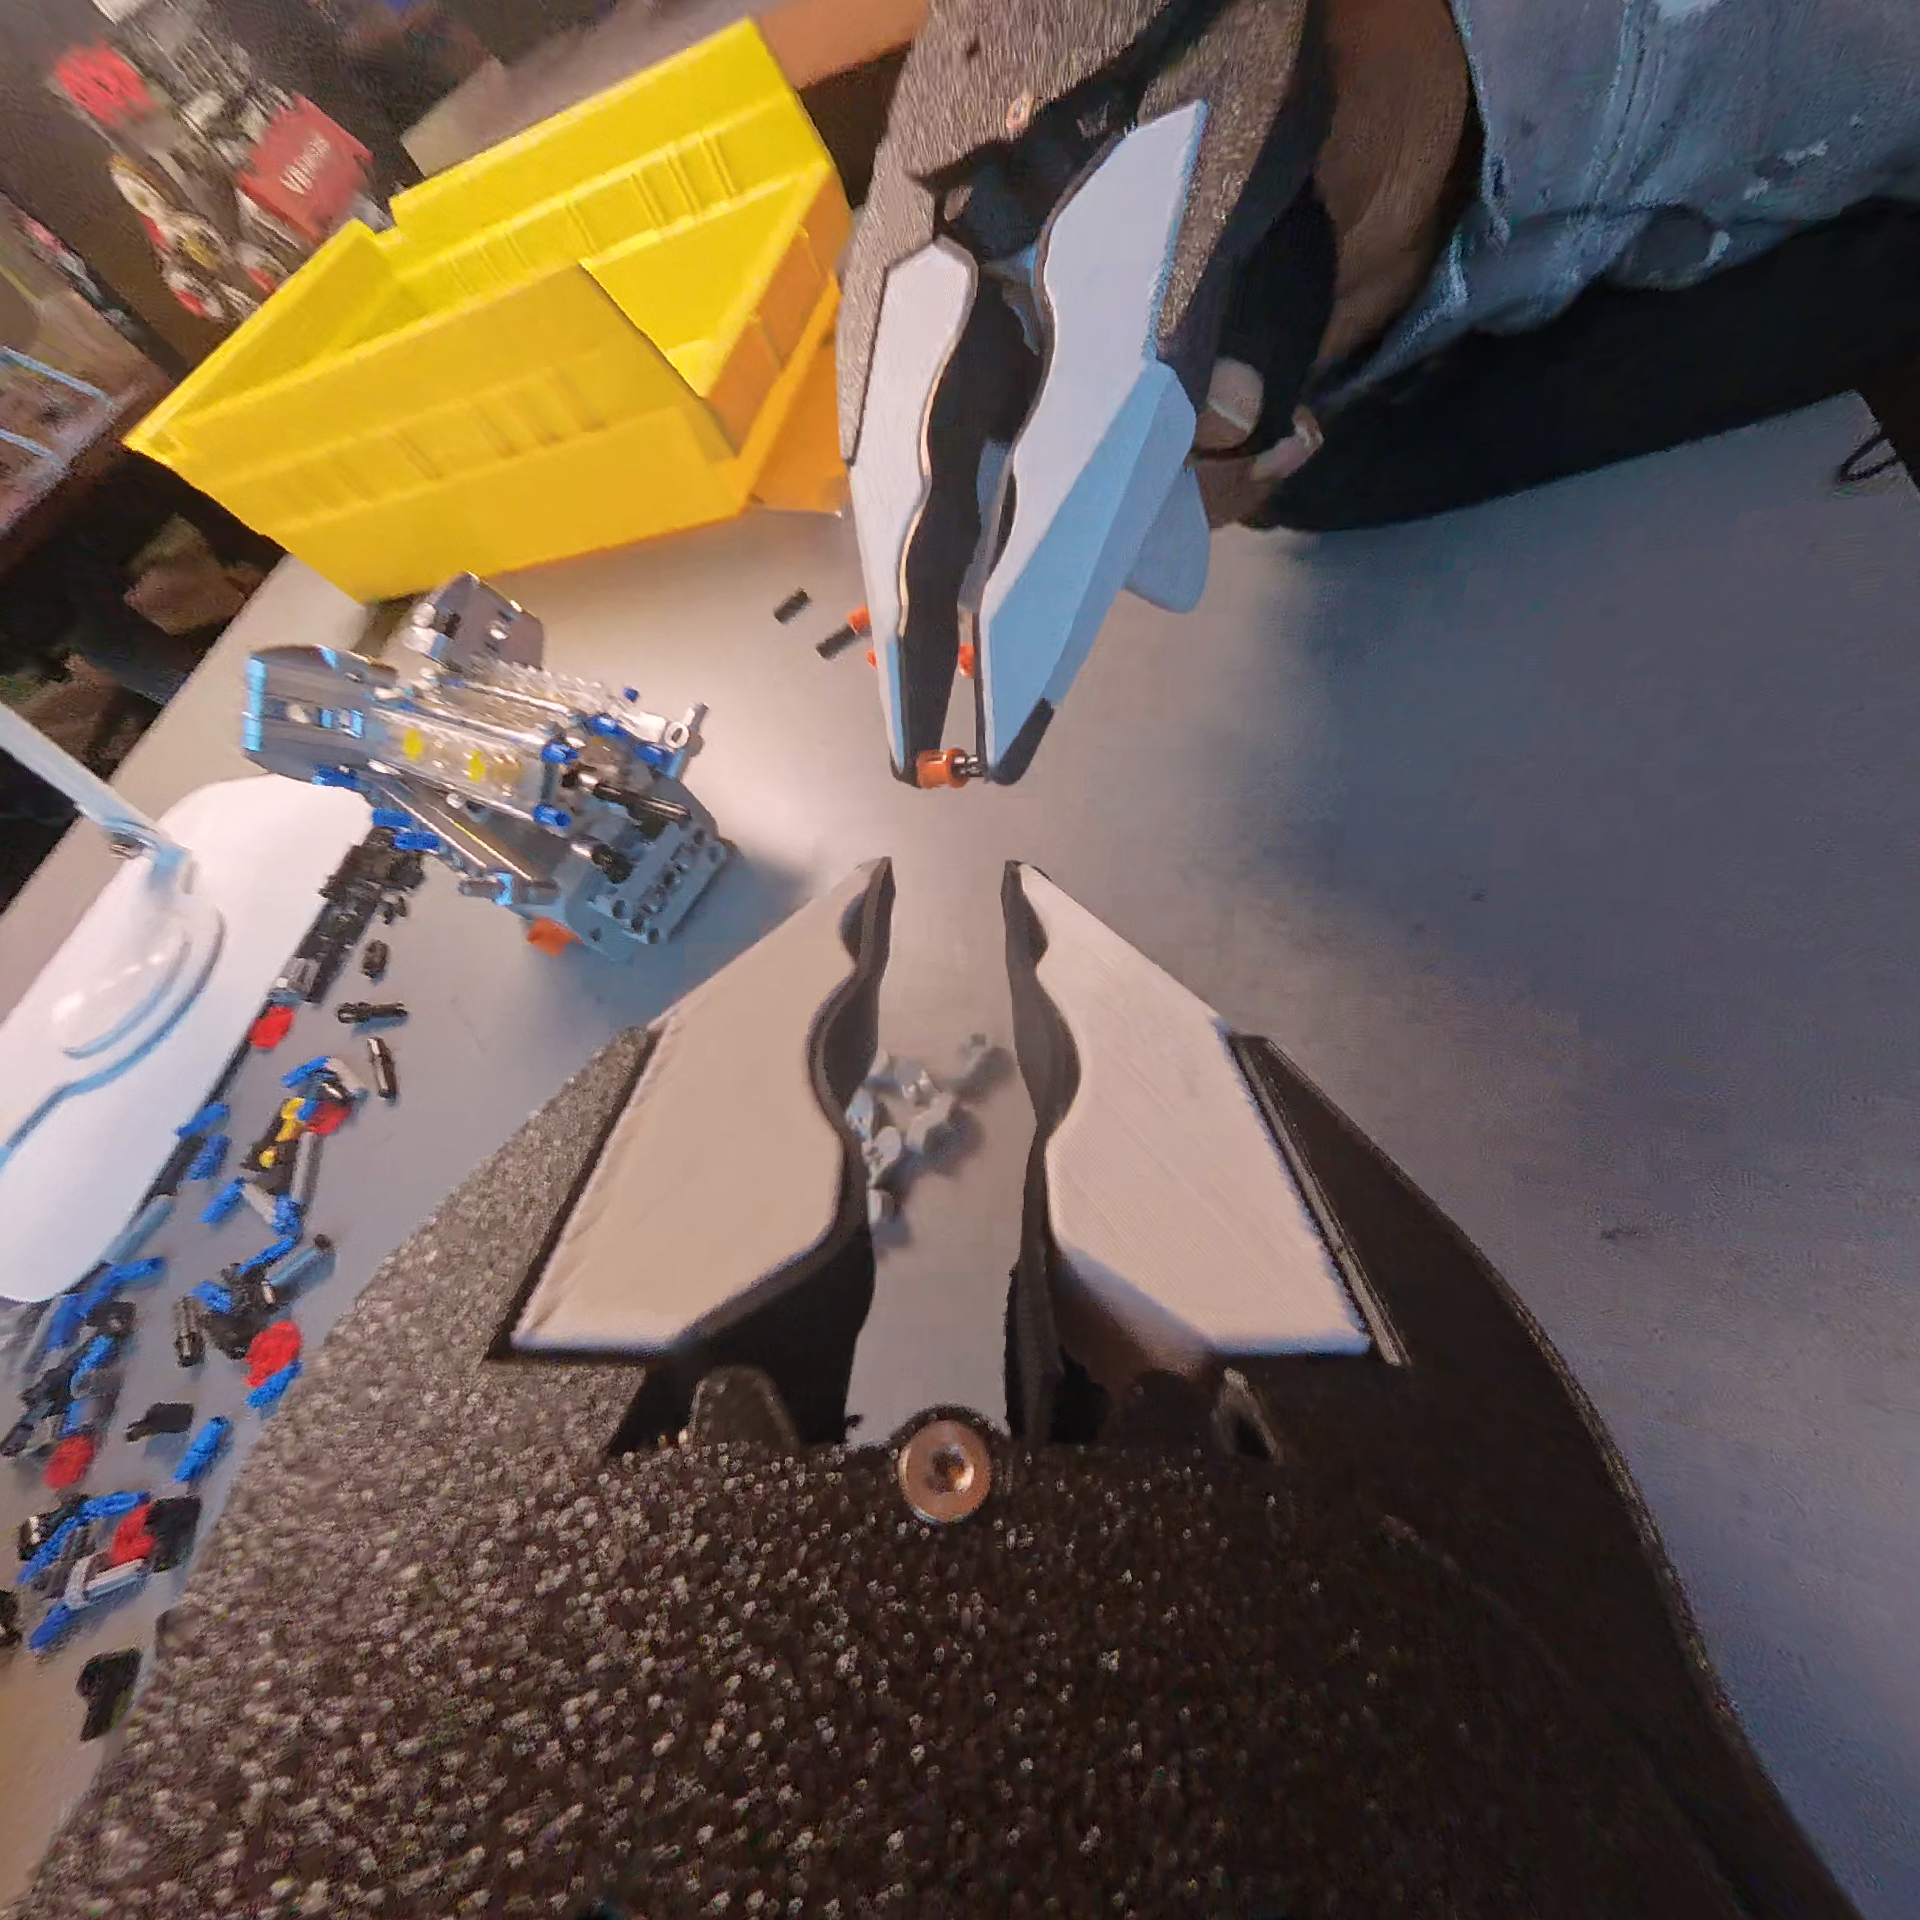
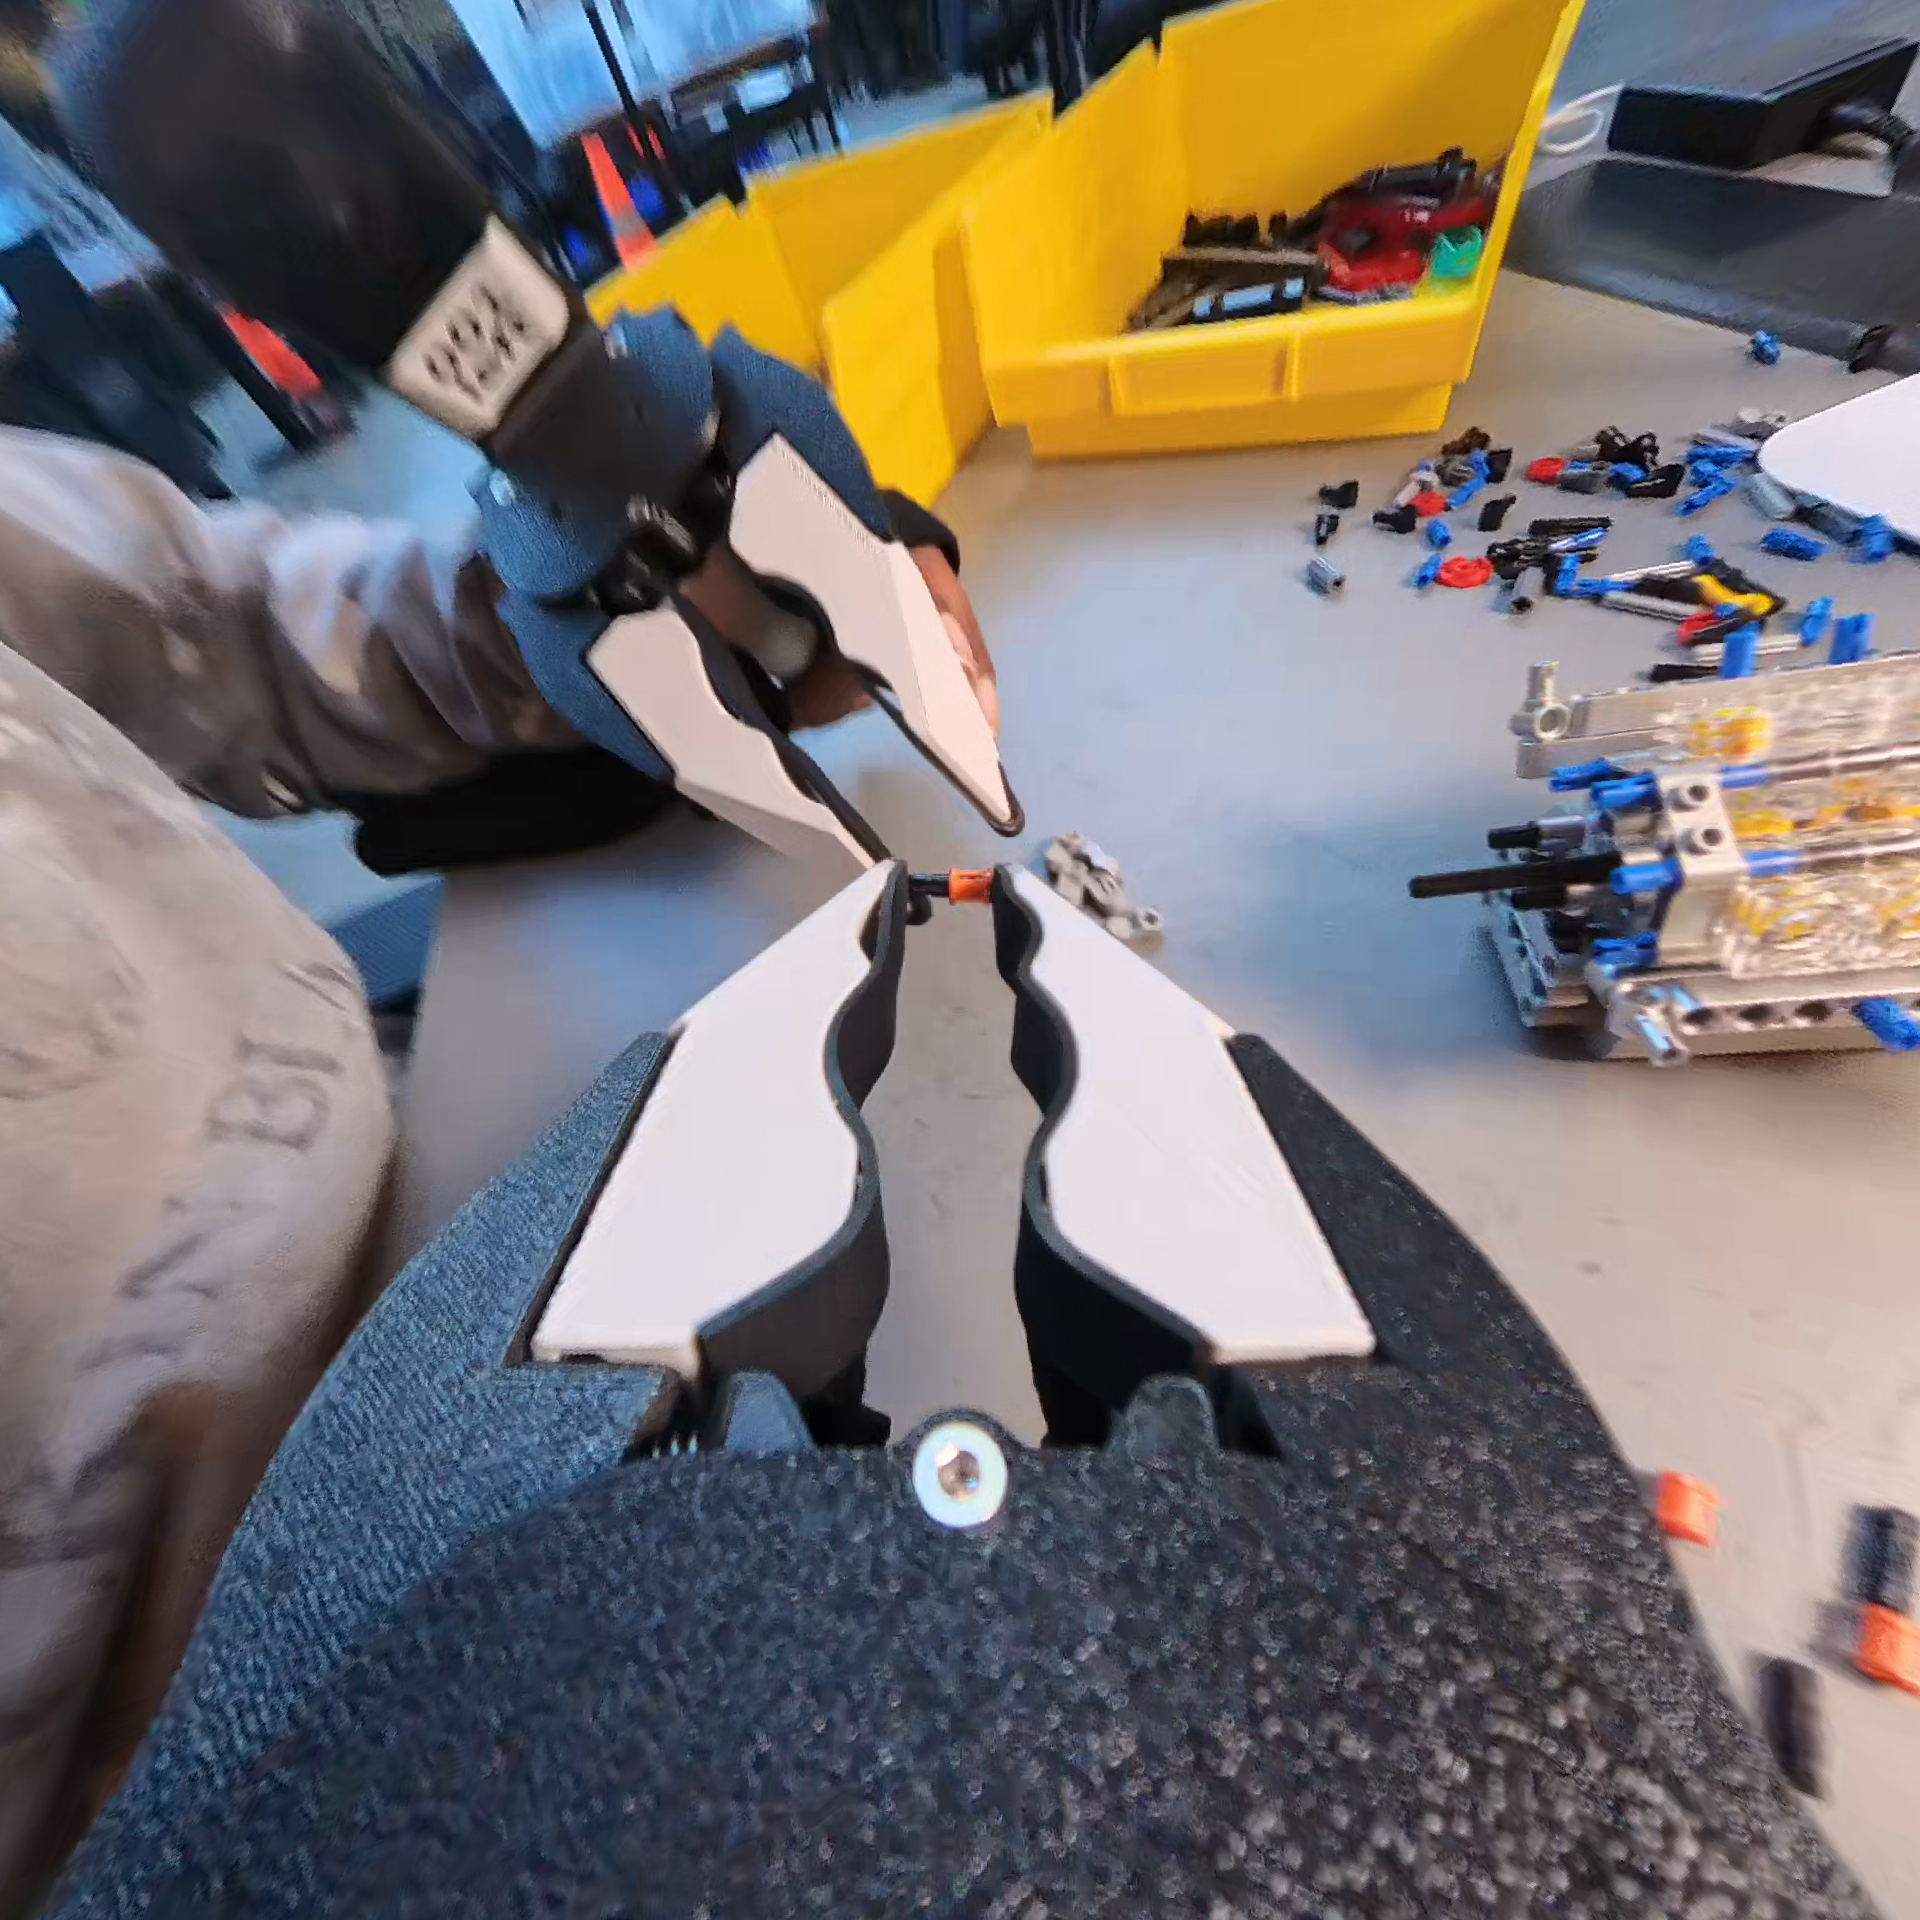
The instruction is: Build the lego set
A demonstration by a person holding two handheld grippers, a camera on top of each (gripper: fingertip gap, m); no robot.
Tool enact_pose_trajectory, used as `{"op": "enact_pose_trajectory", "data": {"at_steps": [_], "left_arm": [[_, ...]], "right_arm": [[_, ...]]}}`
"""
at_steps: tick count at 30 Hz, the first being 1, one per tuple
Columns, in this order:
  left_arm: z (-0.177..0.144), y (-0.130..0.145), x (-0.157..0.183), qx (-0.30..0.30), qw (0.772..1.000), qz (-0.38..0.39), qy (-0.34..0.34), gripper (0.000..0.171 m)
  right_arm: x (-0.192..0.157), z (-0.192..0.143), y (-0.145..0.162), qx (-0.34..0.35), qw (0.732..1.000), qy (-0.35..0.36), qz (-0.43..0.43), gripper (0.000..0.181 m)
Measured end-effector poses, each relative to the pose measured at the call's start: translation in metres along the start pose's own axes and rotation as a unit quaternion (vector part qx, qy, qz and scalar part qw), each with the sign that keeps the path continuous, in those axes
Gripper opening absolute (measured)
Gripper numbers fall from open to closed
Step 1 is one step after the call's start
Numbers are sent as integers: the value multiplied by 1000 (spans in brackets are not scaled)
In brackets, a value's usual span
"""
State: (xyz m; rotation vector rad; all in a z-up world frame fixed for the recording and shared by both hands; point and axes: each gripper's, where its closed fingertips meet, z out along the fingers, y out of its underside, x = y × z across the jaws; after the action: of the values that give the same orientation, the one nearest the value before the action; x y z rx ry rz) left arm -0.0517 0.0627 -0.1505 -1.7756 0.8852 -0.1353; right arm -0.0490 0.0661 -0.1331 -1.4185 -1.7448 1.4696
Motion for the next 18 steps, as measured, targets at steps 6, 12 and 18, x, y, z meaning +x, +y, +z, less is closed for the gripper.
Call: {"op": "enact_pose_trajectory", "data": {"at_steps": [6,12,18], "left_arm": [[-7,-29,-3,80,996,-26,-16,19],[-9,-36,1,102,993,-52,-2,7],[-7,-36,-1,99,994,-38,-18,7]], "right_arm": [[-13,-8,-18,79,976,-122,163,15],[-21,-6,-19,89,947,-187,245,15],[-20,-8,-19,96,929,-208,292,15]]}}
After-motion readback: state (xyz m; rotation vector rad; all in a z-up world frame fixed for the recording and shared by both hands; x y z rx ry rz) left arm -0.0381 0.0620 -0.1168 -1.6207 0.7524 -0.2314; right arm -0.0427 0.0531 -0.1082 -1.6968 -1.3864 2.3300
